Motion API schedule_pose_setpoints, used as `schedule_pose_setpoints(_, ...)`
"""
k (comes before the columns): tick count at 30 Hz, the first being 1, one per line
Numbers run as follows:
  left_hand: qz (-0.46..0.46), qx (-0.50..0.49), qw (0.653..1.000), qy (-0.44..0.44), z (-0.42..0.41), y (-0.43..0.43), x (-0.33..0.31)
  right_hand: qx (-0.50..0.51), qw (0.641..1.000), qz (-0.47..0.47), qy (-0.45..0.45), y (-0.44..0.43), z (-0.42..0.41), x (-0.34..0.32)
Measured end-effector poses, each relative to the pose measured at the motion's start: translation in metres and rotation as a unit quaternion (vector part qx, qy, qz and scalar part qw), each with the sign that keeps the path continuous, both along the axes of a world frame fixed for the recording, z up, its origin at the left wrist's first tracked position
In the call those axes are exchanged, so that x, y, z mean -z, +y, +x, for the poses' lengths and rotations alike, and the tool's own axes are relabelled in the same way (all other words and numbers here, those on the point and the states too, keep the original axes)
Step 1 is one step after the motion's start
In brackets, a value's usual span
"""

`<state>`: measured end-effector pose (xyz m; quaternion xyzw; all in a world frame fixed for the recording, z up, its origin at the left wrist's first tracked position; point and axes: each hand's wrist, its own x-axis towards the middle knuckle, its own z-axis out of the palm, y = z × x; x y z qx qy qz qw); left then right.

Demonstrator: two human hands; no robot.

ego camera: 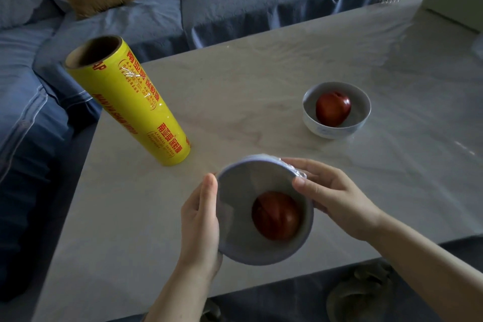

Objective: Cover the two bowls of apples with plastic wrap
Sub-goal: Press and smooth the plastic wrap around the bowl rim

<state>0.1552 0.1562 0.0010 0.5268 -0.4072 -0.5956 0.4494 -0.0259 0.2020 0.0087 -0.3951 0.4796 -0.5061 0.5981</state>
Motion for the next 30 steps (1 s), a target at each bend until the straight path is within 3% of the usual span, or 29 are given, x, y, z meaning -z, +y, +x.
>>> schedule_pose_setpoints(5, 0.083, 0.126, 0.989, -0.003, 0.011, -0.006, 0.001, 0.054, 0.998, 0.029, 0.032, -0.002, 0.0, 0.002)
schedule_pose_setpoints(10, 0.004, 0.259, 0.961, -0.096, 0.007, -0.02, -0.013, 0.02, 0.996, 0.04, 0.077, -0.006, 0.002, 0.0)
schedule_pose_setpoints(13, -0.032, 0.239, 0.961, -0.135, 0.001, -0.02, -0.014, -0.021, 0.991, 0.025, 0.132, -0.01, -0.001, -0.008)
schedule_pose_setpoints(18, -0.077, 0.157, 0.974, -0.147, -0.004, -0.012, -0.013, -0.047, 0.953, -0.013, 0.299, -0.016, -0.009, -0.026)
schedule_pose_setpoints(22, -0.114, 0.115, 0.971, -0.178, -0.007, -0.009, -0.016, -0.058, 0.932, -0.021, 0.358, -0.024, -0.011, -0.043)
schedule_pose_setpoints(27, -0.133, 0.138, 0.964, -0.182, -0.003, -0.007, -0.02, -0.181, 0.922, 0.117, 0.323, -0.037, -0.015, -0.056)
schedule_pose_setpoints(30, -0.124, 0.151, 0.963, -0.183, 0.0, -0.004, -0.019, -0.23, 0.911, 0.137, 0.312, -0.036, -0.016, -0.057)
